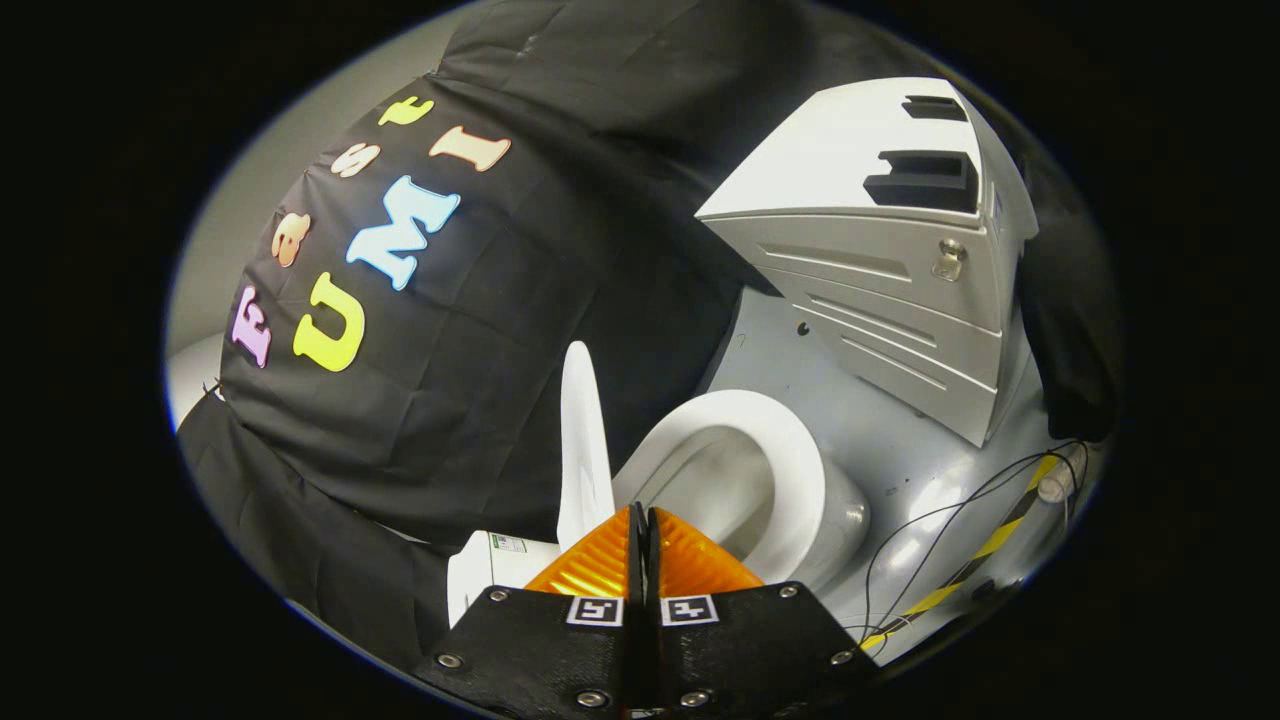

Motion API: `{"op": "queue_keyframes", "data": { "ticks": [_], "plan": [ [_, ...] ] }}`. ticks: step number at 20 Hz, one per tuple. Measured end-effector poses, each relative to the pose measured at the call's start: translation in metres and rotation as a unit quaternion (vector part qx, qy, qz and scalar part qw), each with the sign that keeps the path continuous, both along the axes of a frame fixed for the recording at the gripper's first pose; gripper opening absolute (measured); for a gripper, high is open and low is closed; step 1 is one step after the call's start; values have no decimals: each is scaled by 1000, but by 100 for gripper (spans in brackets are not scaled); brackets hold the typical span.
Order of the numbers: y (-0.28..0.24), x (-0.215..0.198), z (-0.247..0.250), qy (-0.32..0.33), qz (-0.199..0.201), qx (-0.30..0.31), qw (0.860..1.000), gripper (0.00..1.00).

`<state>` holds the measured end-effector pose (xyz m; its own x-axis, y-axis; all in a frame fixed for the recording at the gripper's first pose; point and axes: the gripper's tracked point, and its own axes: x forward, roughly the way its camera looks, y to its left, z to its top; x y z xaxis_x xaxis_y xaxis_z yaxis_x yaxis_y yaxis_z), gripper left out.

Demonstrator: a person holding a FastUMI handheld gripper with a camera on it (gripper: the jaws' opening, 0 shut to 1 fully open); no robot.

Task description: Open the toilet lid.

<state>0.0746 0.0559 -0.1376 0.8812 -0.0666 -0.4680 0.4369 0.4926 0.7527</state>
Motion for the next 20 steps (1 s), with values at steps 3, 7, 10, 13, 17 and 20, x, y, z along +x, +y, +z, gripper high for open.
{"op": "queue_keyframes", "data": {
  "ticks": [3, 7, 10, 13, 17, 20],
  "plan": [
    [5, 2, 12, -5, 3, -14, 1000, 0],
    [13, 2, 25, -11, 7, -29, 999, 0],
    [18, 3, 34, -13, 11, -44, 999, 0],
    [22, 3, 41, -13, 12, -62, 998, 0],
    [26, 4, 50, -13, 20, -106, 994, 0],
    [29, 5, 58, -16, 21, -115, 993, 0]
  ]
}}
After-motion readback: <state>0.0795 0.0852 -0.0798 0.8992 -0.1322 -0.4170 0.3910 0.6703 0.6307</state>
